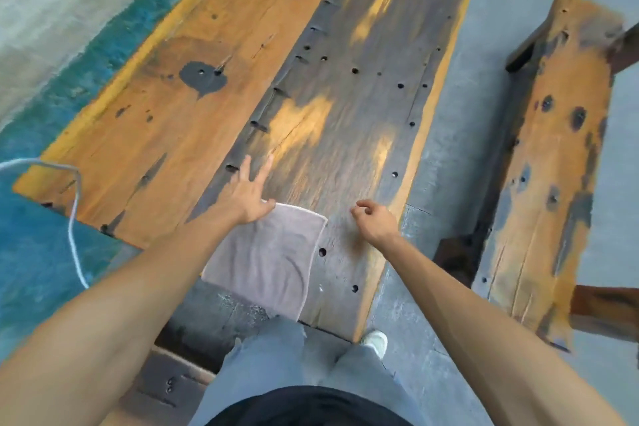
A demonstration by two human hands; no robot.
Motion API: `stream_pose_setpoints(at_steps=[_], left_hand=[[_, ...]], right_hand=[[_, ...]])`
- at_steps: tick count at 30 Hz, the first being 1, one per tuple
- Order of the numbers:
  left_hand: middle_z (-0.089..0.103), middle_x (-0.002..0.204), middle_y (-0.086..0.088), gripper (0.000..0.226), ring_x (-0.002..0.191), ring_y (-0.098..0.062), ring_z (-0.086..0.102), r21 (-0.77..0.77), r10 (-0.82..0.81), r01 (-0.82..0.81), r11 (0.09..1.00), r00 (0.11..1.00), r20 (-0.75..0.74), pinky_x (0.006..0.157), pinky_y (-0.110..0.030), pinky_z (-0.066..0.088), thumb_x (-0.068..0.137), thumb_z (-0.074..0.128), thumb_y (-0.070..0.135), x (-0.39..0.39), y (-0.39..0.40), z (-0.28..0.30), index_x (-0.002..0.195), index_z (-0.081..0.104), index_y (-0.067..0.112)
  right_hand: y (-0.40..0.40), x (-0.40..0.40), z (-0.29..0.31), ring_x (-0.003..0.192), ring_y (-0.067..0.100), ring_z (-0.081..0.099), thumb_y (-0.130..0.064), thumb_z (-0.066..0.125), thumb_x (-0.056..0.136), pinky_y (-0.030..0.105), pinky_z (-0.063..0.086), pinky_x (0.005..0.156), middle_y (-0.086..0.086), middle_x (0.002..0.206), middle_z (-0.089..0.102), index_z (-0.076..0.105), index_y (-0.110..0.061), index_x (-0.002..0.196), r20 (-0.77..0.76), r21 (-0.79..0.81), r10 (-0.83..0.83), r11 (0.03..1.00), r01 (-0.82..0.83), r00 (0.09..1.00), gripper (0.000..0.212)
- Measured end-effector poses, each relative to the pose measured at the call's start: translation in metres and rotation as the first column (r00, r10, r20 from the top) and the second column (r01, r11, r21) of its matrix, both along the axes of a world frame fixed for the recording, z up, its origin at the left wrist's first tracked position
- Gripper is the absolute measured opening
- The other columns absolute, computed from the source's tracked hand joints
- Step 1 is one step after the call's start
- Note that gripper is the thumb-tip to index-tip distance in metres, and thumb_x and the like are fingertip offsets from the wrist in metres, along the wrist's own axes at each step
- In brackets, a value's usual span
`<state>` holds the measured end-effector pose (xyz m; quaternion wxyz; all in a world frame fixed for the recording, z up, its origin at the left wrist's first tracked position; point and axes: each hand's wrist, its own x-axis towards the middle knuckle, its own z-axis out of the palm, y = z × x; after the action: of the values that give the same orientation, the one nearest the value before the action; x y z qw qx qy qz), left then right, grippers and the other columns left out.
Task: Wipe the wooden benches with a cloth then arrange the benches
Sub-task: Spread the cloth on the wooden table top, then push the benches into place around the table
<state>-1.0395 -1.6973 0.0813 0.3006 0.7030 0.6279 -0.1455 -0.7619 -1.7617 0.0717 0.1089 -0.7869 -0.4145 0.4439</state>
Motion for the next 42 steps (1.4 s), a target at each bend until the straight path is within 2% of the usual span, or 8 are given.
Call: stream_pose_setpoints(at_steps=[2, 5, 10, 14, 20, 29, 35, 42], left_hand=[[-0.028, 0.163, -0.008, 0.093, 0.154, -0.039, 0.002, 0.065, -0.101, 0.098, 0.993, 0.994, 0.034, 0.121, -0.052, 0.026, 0.094, 0.053, 0.053, 0.014, -0.002, 0.002, 0.151, -0.021, 0.049], [-0.031, 0.163, -0.007, 0.089, 0.155, -0.033, -0.011, 0.174, -0.232, 0.227, 0.958, 0.973, 0.01, 0.125, -0.053, 0.014, 0.094, 0.046, 0.061, 0.048, -0.004, 0.01, 0.152, -0.021, 0.047], [-0.032, 0.162, -0.006, 0.084, 0.155, -0.028, -0.015, 0.248, -0.285, 0.276, 0.929, 0.958, 0.003, 0.125, -0.05, 0.006, 0.094, 0.032, 0.07, 0.136, -0.032, 0.03, 0.151, -0.024, 0.046], [-0.029, 0.163, -0.008, 0.085, 0.155, -0.029, -0.012, 0.299, -0.339, 0.315, 0.901, 0.94, 0.028, 0.125, -0.052, 0.01, 0.092, 0.03, 0.074, 0.226, -0.081, 0.046, 0.153, -0.022, 0.044], [-0.018, 0.167, -0.001, 0.084, 0.155, -0.031, -0.013, 0.396, -0.535, 0.469, 0.789, 0.842, 0.068, 0.124, -0.055, 0.015, 0.092, 0.032, 0.073, 0.4, -0.164, 0.06, 0.156, -0.012, 0.042], [-0.032, 0.161, 0.014, 0.076, 0.152, -0.044, -0.011, 0.567, -0.795, 0.645, 0.512, 0.607, 0.028, 0.116, -0.063, 0.021, 0.079, 0.009, 0.09, 0.651, -0.289, 0.094, 0.144, -0.019, 0.063], [-0.02, 0.166, 0.01, 0.07, 0.155, -0.034, -0.007, 0.612, -0.882, 0.703, 0.362, 0.472, -0.02, 0.118, -0.06, 0.021, 0.085, 0.007, 0.083, 0.813, -0.364, 0.087, 0.149, -0.01, 0.06], [-0.006, 0.169, 0.005, 0.071, 0.155, -0.033, 0.002, 0.587, -0.904, 0.722, 0.367, 0.426, 0.041, 0.119, -0.055, 0.023, 0.09, 0.026, 0.076, 0.99, -0.456, 0.073, 0.154, 0.006, 0.051]], right_hand=[[-0.008, 0.019, 0.006, 0.134, 0.033, 0.05, -0.042, 0.048, 0.101, 0.04, 0.04, 0.111, 0.017, 0.141, 0.057, 0.054, -0.018, 0.143, 0.077, 0.052, 0.014, 0.999, -0.018, 0.997, 0.049], [-0.032, 0.056, 0.022, 0.153, 0.025, 0.021, -0.054, 0.039, 0.102, 0.042, 0.019, 0.123, 0.01, 0.164, 0.028, 0.038, -0.021, 0.155, 0.177, 0.098, -0.021, 0.995, 0.003, 0.984, 0.062], [-0.1, 0.137, 0.055, 0.157, 0.021, 0.001, -0.081, 0.023, 0.09, 0.049, 0.015, 0.125, -0.004, 0.17, 0.004, 0.02, -0.039, 0.159, 0.328, 0.115, -0.122, 0.989, 0.089, 0.937, 0.08], [-0.181, 0.212, 0.076, 0.157, 0.022, -0.003, -0.089, 0.019, 0.084, 0.049, 0.009, 0.126, -0.005, 0.17, -0.001, 0.015, -0.041, 0.159, 0.404, 0.106, -0.139, 0.989, 0.104, 0.904, 0.089], [-0.321, 0.341, 0.099, 0.157, 0.021, -0.004, -0.089, 0.017, 0.083, 0.049, 0.009, 0.125, -0.006, 0.17, 0.0, 0.015, -0.043, 0.159, 0.545, 0.18, -0.228, 0.972, 0.153, 0.807, 0.089], [-0.493, 0.502, 0.108, 0.157, 0.023, -0.004, -0.093, 0.011, 0.078, 0.059, 0.011, 0.121, -0.007, 0.17, -0.001, 0.014, -0.049, 0.156, 0.617, 0.257, -0.483, 0.87, 0.421, 0.622, 0.091], [-0.587, 0.621, 0.096, 0.157, 0.022, -0.007, -0.091, 0.013, 0.079, 0.056, 0.009, 0.124, -0.008, 0.169, -0.007, 0.014, -0.048, 0.157, 0.641, 0.239, -0.56, 0.796, 0.556, 0.525, 0.089], [-0.671, 0.765, 0.084, 0.157, 0.02, -0.007, -0.092, 0.011, 0.079, 0.049, 0.004, 0.126, -0.008, 0.169, -0.006, 0.014, -0.047, 0.157, 0.642, 0.155, -0.571, 0.75, 0.643, 0.512, 0.09]])
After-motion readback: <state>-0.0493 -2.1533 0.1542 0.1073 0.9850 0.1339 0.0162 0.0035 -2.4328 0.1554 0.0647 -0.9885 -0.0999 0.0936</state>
